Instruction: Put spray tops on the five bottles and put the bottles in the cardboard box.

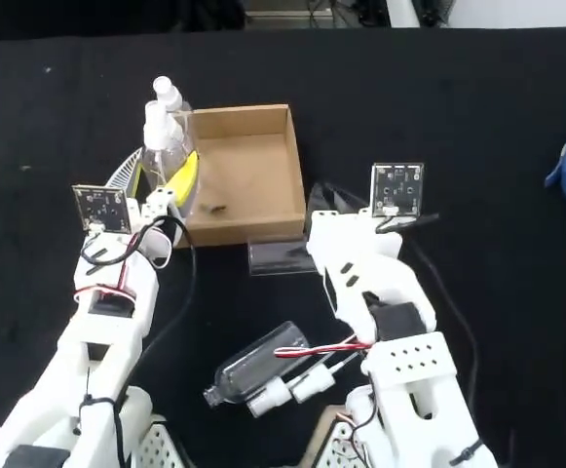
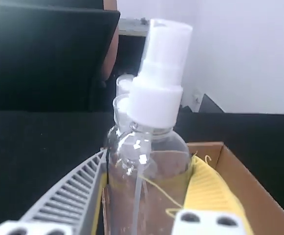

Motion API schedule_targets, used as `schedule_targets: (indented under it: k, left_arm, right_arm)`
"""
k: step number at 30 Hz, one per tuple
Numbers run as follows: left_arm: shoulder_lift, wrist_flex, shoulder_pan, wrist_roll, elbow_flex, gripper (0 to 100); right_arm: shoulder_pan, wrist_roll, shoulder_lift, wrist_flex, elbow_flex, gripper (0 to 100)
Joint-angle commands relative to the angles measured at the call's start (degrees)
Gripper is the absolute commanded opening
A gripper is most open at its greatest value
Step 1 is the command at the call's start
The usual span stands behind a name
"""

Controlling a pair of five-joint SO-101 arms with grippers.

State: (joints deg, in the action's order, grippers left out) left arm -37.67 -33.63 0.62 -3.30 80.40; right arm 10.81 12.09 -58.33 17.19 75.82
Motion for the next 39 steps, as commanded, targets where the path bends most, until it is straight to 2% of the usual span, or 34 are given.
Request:
schedule_targets:
  k: [1,6,16,39]
  left_arm:
    - [2.6,-6.4,-0.7,-0.8,-0.5,3]
    - [8.6,-16.8,-0.4,-0.6,0.5,3]
    - [19.0,-24.4,-0.3,-0.7,-0.6,3]
    - [21.7,-24.4,-0.6,-0.8,-0.6,3]
  right_arm:
    - [0.8,0.1,-0.6,-2.0,0.3,1.5]
    - [0.7,0.1,-0.6,-2.0,0.3,1.5]
    - [0.8,0.1,-0.6,-2.0,0.3,1.5]
    - [0.9,0.1,-0.6,-2.0,0.3,1.5]
